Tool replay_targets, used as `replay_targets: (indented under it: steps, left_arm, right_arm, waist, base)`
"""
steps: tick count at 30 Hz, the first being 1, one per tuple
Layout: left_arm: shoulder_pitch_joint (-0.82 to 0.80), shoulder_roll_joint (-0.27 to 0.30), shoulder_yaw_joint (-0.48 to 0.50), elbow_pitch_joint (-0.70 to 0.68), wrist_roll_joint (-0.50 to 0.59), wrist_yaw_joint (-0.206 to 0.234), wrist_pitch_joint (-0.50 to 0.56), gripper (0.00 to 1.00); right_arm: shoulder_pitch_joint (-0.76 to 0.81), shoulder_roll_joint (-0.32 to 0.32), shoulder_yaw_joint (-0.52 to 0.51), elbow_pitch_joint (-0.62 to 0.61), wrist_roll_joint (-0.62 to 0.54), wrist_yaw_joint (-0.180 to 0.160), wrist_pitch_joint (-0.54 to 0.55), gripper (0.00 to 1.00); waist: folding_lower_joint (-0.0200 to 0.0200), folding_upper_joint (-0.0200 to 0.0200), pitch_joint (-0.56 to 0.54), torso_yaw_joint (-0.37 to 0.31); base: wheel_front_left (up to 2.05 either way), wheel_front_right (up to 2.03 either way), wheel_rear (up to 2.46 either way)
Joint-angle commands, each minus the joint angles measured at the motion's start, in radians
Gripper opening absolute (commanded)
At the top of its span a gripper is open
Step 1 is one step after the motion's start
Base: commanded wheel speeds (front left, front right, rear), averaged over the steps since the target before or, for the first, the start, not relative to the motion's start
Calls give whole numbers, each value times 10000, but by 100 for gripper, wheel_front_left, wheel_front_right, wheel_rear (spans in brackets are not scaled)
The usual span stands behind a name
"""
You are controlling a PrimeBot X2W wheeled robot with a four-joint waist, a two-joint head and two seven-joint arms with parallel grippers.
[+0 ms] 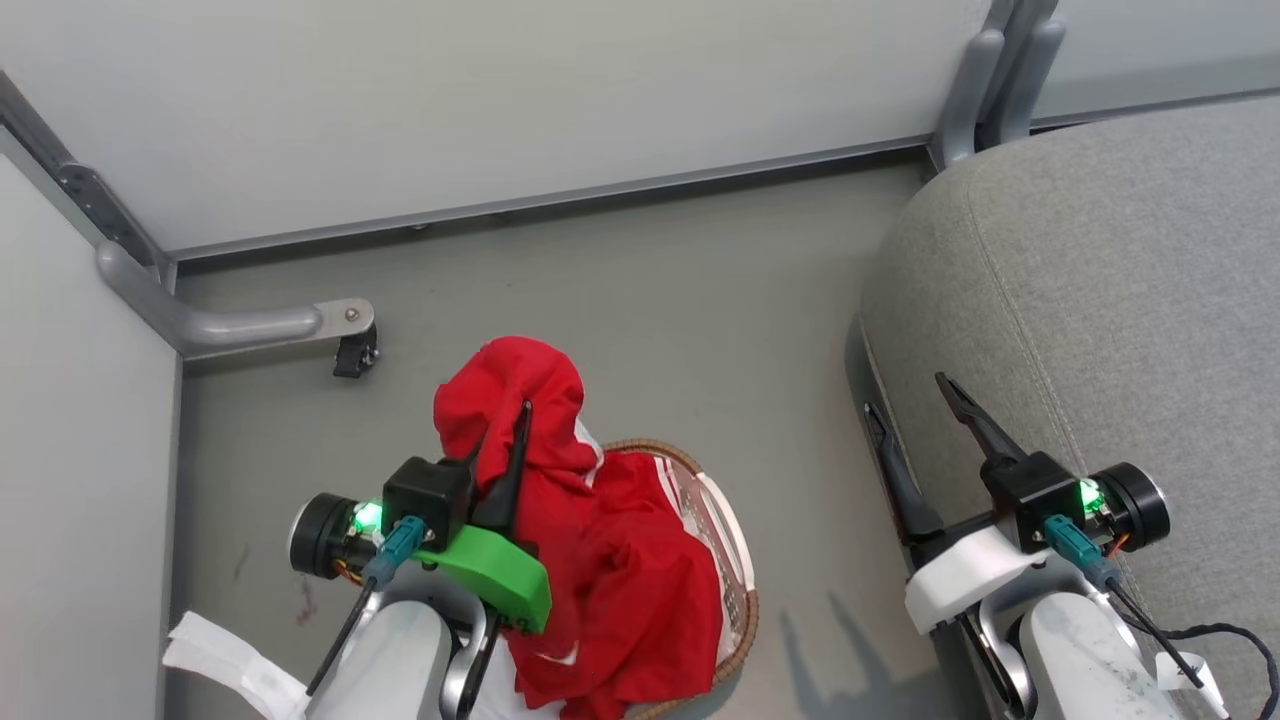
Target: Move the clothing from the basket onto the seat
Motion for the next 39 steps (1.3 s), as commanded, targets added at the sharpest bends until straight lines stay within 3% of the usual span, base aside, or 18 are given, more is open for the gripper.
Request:
replay_targets:
  steps: [1, 18, 22, 30, 39]
  left_arm:
    - [190, 2, 15, -193, -138, -19, -4, 0]
    - [-84, 3, -53, -1767, -639, 376, -6, 0]
    - [-95, 4, -173, -1837, -743, 413, -4, 0]
    - [-158, 3, -558, -1973, -1013, 528, -6, 0]
    - [-104, 4, -1154, -2104, -1240, 545, -4, 0]
  right_arm:
    - [190, -36, 24, 41, 42, -10, -45, 100]
    - [879, -28, 634, 186, 228, -10, -45, 100]
    - [807, -75, 1539, 79, 505, -10, -45, 100]
    - [-503, -194, 4773, 363, 1621, -10, -45, 100]
    - [-1876, -33, 6057, 1173, 2106, -10, -45, 100]
  waist:
    - [1, 0, -397, 156]
    - [1, 0, -1328, 141]
    - [1, 0, -1332, 211]
    - [1, 0, -1253, 435]
    - [1, 0, -1165, 878]
  base:
    - [0, 0, 0]
    - [0, 0, 0]
    - [0, 0, 0]
    - [0, 0, 0]
    - [0, 0, 0]
